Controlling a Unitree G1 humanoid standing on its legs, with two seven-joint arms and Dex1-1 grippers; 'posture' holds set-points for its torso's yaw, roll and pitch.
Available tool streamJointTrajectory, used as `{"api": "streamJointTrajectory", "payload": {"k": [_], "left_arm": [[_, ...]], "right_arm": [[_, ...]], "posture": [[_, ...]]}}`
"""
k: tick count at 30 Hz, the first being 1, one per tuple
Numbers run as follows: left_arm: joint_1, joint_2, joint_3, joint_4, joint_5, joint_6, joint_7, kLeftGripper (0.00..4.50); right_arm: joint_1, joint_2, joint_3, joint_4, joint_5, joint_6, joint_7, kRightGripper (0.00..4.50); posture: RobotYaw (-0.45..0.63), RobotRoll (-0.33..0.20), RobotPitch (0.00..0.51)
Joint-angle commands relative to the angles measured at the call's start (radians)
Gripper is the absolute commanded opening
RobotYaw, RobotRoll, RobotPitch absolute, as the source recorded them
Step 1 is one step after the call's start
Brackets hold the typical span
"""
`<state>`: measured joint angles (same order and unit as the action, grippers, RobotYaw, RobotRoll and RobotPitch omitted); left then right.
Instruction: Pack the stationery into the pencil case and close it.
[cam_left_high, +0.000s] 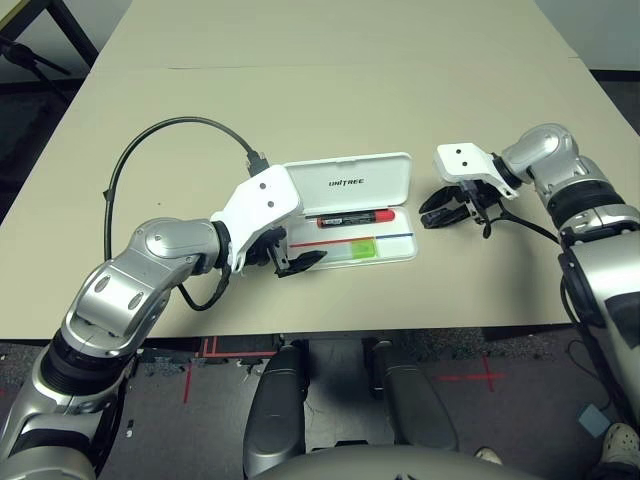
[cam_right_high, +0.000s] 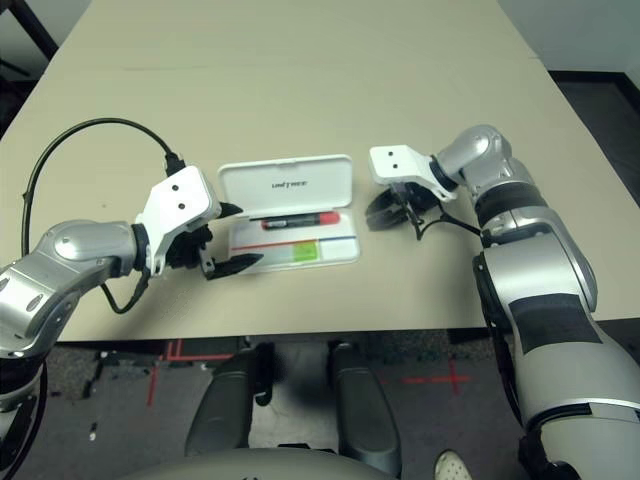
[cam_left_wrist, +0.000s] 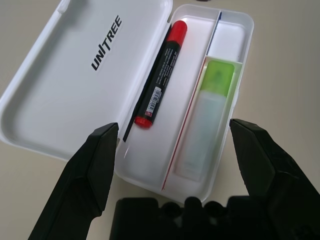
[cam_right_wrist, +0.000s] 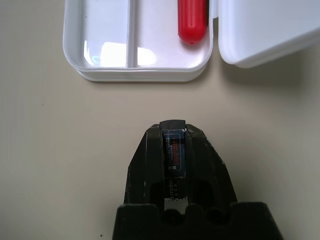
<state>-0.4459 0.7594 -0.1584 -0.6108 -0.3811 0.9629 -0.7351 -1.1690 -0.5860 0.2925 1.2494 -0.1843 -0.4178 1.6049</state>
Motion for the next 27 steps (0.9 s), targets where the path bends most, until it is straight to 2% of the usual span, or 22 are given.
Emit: {"api": "streamJointTrajectory", "payload": {"k": [1,5,8,11,19,23,27], "left_arm": [[0.002,-0.003,-0.012,-0.004,-0.003,-0.008,0.003,4.50],[0.001,-0.008,-0.018,0.004,0.001,-0.017,0.004,4.50],[-0.005,-0.016,-0.026,0.021,0.006,-0.033,0.001,4.50],[-0.011,-0.021,-0.034,0.037,0.010,-0.048,-0.003,4.50],[-0.031,-0.032,-0.054,0.083,0.026,-0.087,-0.012,4.50],[-0.033,-0.037,-0.061,0.096,0.032,-0.098,-0.011,4.50],[-0.034,-0.041,-0.064,0.102,0.036,-0.101,-0.008,4.50]], "right_arm": [[0.016,-0.049,-0.007,-0.043,0.077,0.036,0.010,0.29],[0.067,-0.112,0.036,-0.163,0.208,0.132,0.010,0.29],[0.181,-0.228,0.072,-0.396,0.352,0.283,0.010,0.29],[0.263,-0.291,0.059,-0.563,0.425,0.399,0.010,0.29],[0.435,-0.367,-0.034,-0.934,0.476,0.659,-0.005,0.29],[0.474,-0.361,-0.065,-1.047,0.482,0.733,-0.030,0.29],[0.468,-0.321,-0.055,-1.107,0.469,0.754,-0.060,0.29]], "posture": [[0.13,0.000,0.241],[0.10,0.000,0.234],[0.09,0.000,0.230],[0.08,0.000,0.226],[0.05,0.000,0.215],[0.04,0.000,0.217],[0.05,0.000,0.217]]}}
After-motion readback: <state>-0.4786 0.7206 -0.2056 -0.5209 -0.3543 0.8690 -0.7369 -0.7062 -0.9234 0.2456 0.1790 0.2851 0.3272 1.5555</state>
